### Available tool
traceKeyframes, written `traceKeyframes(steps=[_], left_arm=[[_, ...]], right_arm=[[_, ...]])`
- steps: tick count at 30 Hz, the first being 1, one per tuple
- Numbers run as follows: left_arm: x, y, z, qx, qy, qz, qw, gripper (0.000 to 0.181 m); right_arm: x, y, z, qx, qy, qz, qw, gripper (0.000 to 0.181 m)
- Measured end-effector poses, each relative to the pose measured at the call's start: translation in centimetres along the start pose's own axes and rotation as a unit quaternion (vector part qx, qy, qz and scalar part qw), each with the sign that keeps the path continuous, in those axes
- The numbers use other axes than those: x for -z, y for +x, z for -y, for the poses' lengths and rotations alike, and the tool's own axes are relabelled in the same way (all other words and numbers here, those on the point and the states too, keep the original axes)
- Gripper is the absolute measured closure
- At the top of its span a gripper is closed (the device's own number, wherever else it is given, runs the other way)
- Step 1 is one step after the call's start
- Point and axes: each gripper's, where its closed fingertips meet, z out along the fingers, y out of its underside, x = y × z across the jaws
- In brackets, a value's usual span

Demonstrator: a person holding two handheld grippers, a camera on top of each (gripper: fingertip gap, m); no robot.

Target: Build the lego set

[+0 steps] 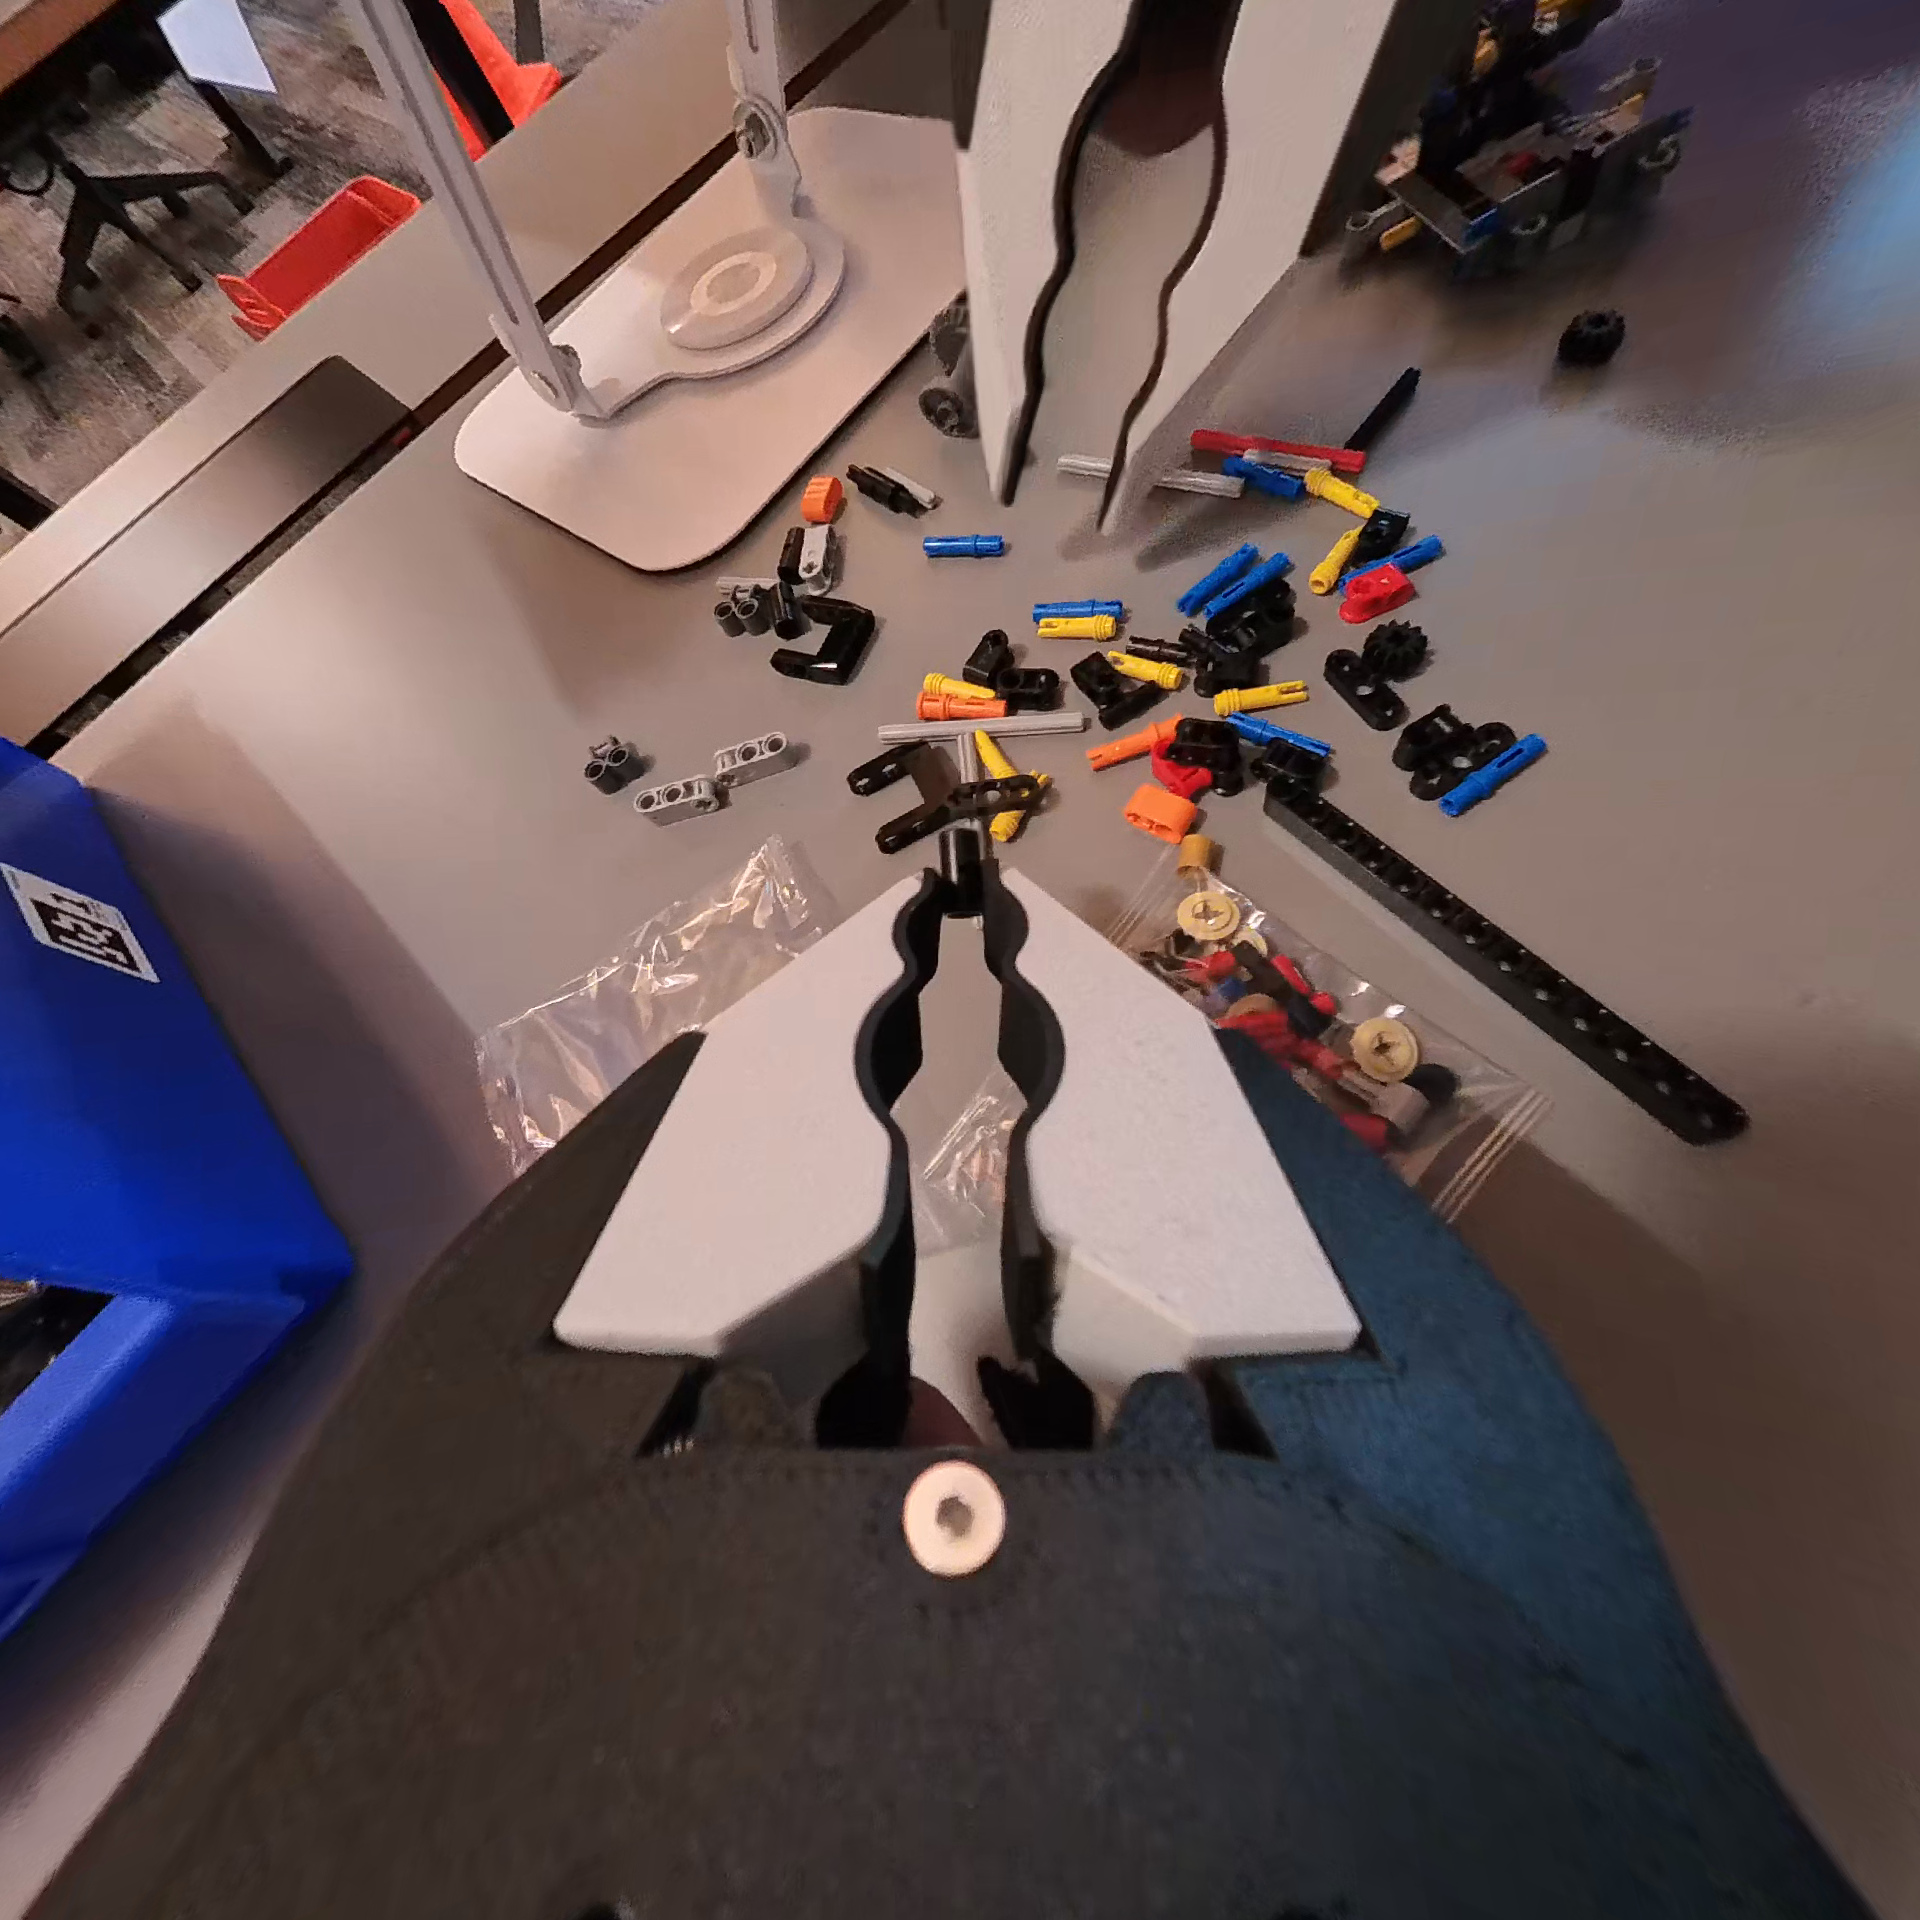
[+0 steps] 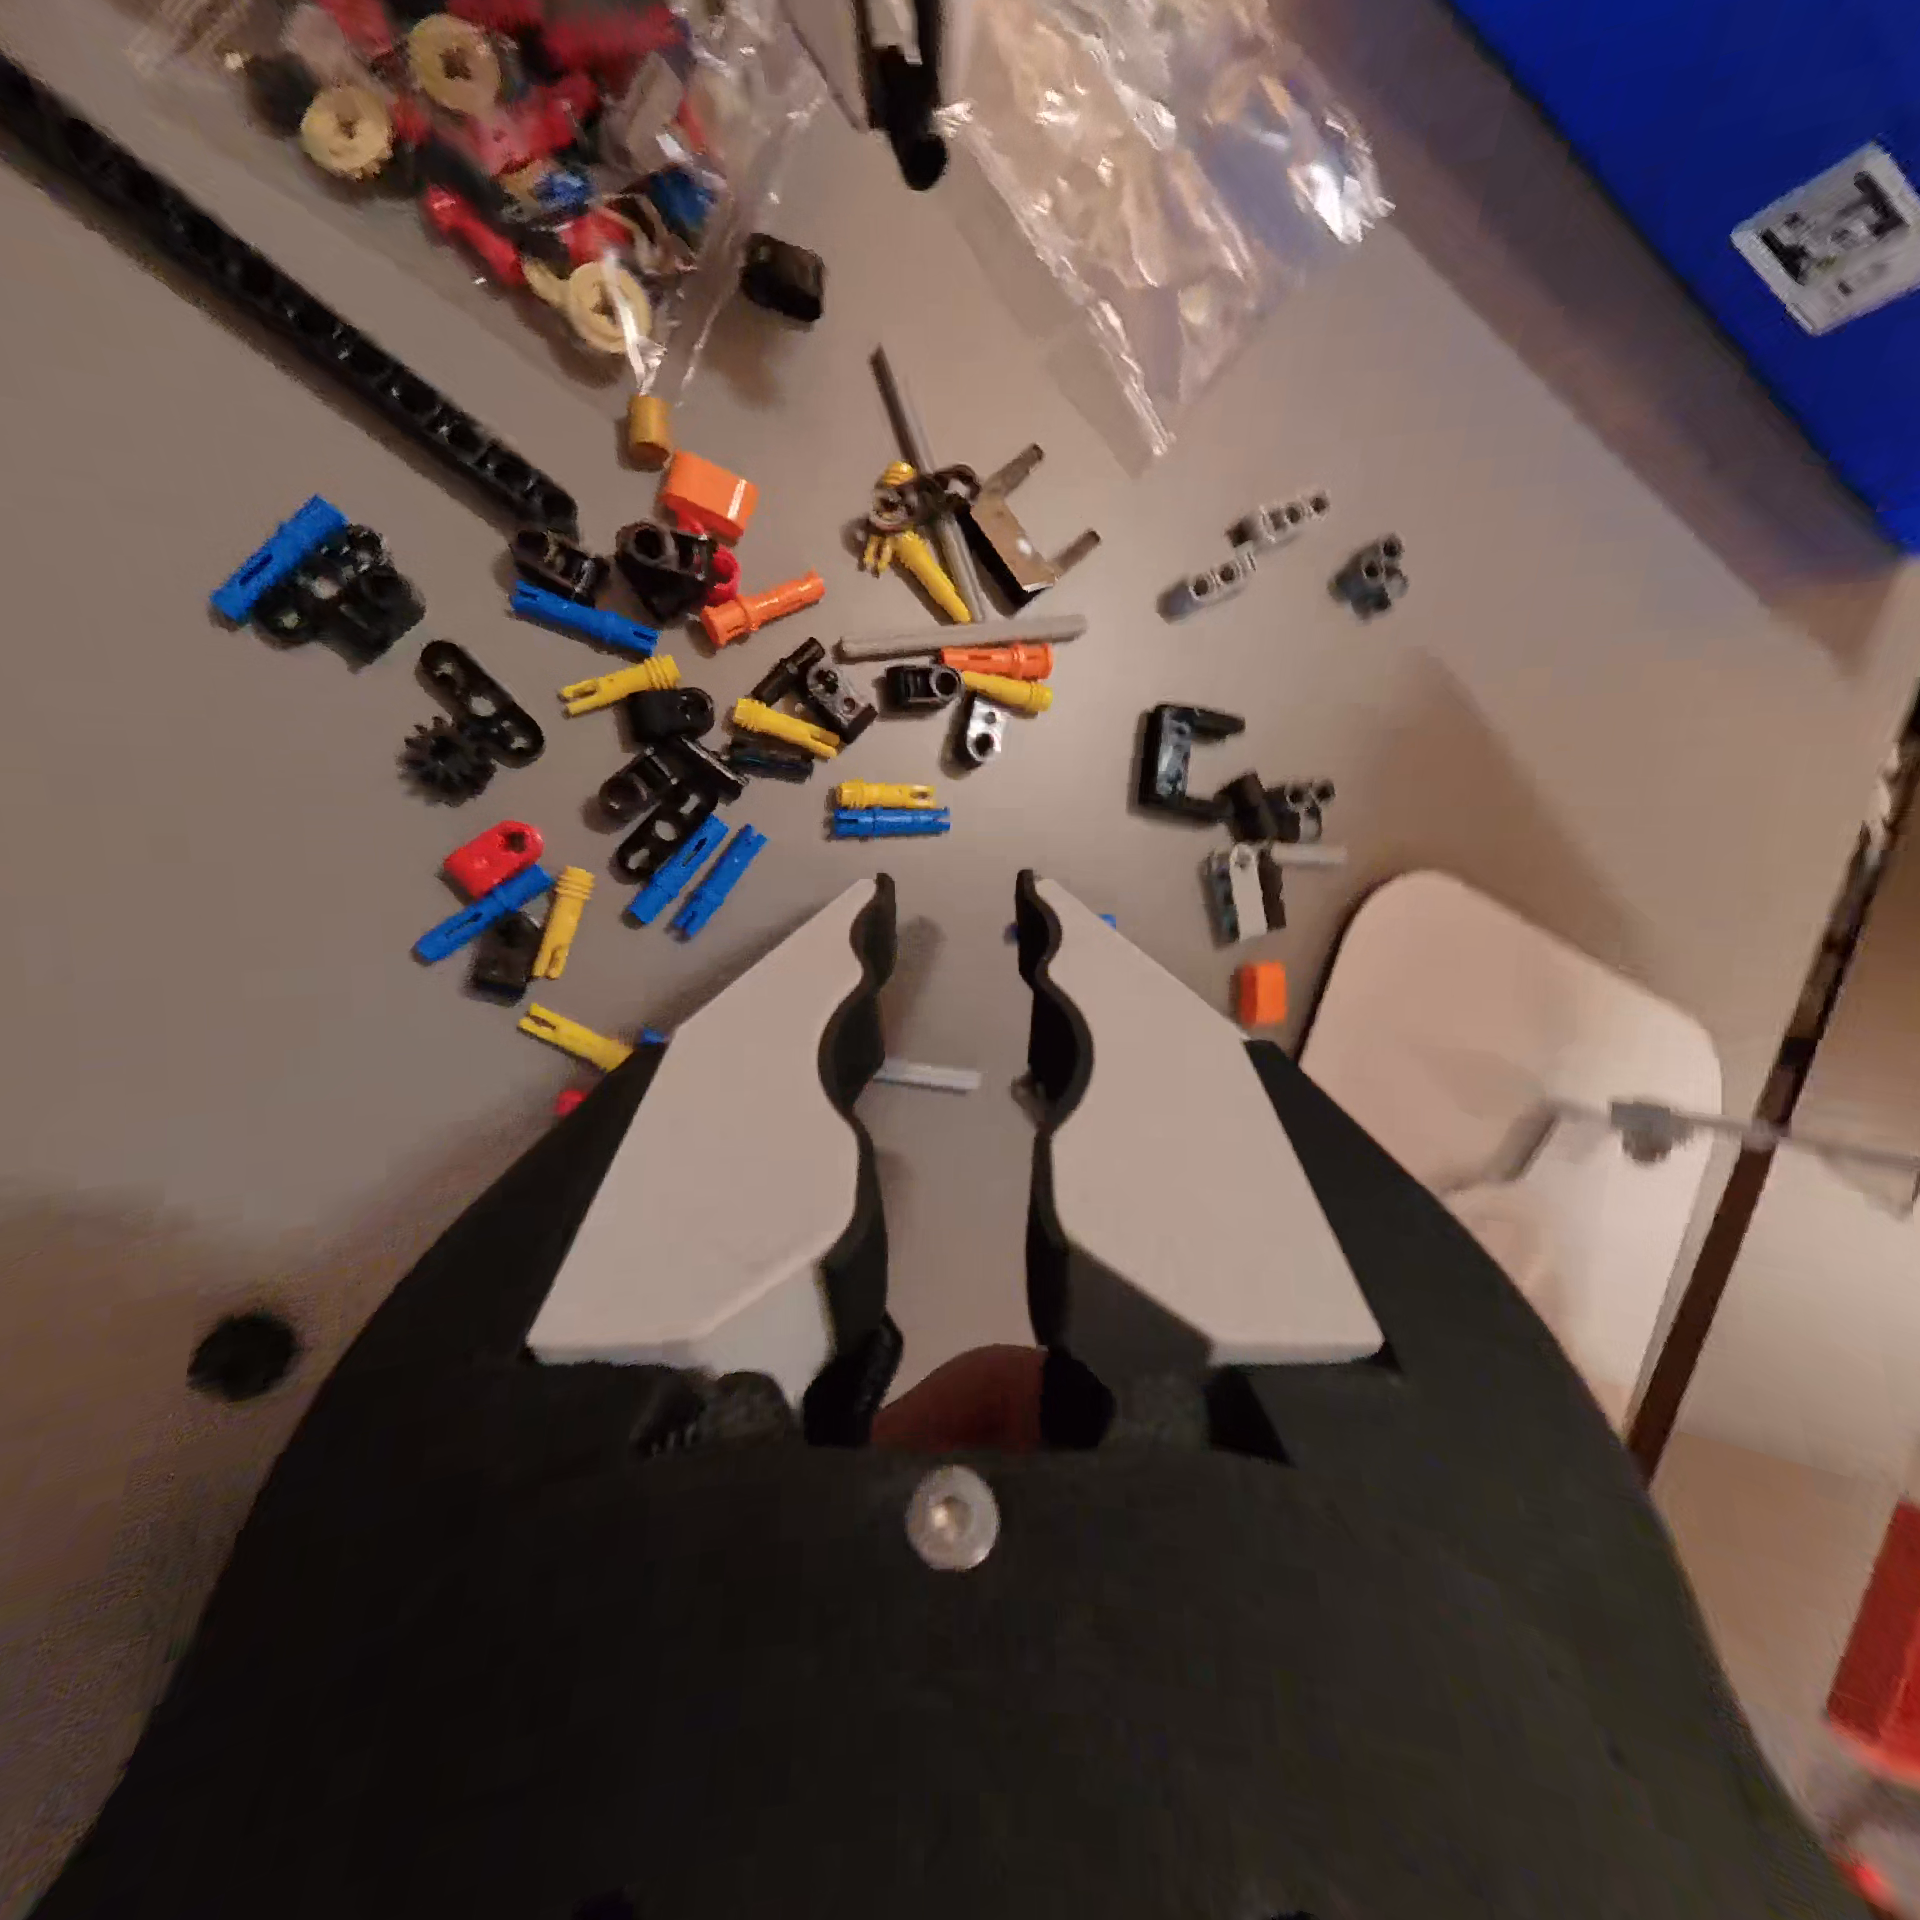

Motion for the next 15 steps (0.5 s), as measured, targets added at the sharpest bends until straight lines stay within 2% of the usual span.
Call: traceKeyframes(steps=[7,15], left_arm=[[-0.1,0.1,-0.1,-0.004,-0.001,-0.003,1.000,0.176],[-0.1,-0.1,-0.3,-0.002,-0.001,-0.004,1.000,0.176]], right_arm=[[-1.5,-0.9,0.3,0.115,-0.003,0.106,0.988,0.163],[-2.0,-1.7,0.8,0.146,-0.006,0.156,0.977,0.175]])
